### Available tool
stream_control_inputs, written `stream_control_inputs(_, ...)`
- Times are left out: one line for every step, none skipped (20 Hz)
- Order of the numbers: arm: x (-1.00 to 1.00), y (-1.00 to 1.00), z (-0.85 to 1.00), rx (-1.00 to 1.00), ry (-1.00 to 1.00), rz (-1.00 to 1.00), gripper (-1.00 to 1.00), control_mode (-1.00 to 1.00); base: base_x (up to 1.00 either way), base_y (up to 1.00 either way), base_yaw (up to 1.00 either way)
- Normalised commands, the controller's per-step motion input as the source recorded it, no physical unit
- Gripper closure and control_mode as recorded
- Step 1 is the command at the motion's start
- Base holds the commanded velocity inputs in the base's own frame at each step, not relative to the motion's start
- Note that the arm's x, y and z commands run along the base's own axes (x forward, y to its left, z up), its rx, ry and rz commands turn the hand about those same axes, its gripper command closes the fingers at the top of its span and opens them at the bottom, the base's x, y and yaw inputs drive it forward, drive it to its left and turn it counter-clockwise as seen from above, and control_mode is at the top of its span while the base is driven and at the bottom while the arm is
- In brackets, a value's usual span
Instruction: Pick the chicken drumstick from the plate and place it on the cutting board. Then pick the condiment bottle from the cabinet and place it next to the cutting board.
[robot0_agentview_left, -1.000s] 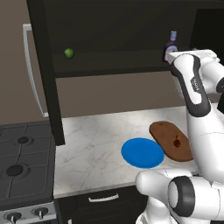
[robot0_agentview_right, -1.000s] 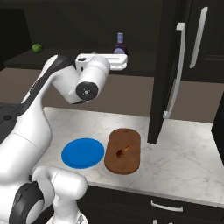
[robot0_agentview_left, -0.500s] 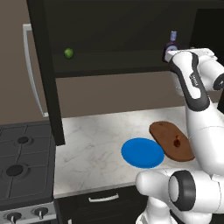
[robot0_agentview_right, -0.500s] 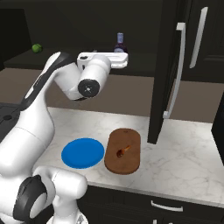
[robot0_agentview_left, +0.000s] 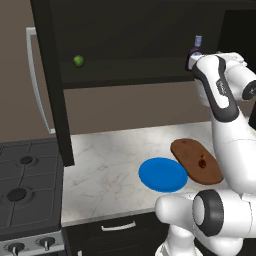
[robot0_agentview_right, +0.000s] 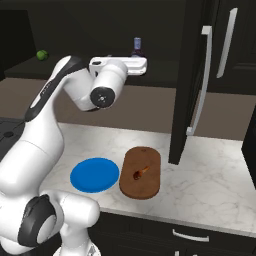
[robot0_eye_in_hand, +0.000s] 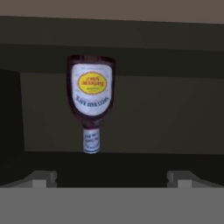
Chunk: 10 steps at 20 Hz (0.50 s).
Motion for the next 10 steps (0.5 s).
stream_control_inputs(0.07,0.00,0.06,0.00,-0.01,0.00,-1.00,-1.00,0.00,0.00,0.00)
stream_control_inputs(0.06,0.00,0.05,0.00,-0.01,0.00,-1.00,-1.00,0.00,0.00,0.00)
stream_control_inputs(0.06,0.00,0.05,0.00,-0.02,0.00,-1.00,-1.00,0.00,0.00,0.00)
stream_control_inputs(0.06,0.00,0.04,0.00,-0.01,0.00,-1.00,-1.00,0.00,0.00,0.00)
stream_control_inputs(0.04,0.00,0.03,0.00,-0.02,0.00,-1.00,-1.00,0.00,0.00,0.00)
stream_control_inputs(0.05,0.00,0.03,0.00,-0.02,0.00,-1.00,-1.00,0.00,0.00,0.00)
stream_control_inputs(0.05,0.00,0.02,0.00,-0.03,0.00,-1.00,-1.00,0.00,0.00,0.00)
stream_control_inputs(0.06,0.00,0.02,0.00,-0.03,0.00,-1.00,-1.00,0.00,0.00,0.00)
stream_control_inputs(0.06,0.00,0.01,0.00,-0.03,0.00,-1.00,-1.00,0.00,0.00,0.00)
stream_control_inputs(0.06,0.00,0.00,0.00,-0.03,0.00,-1.00,-1.00,0.00,0.00,0.00)
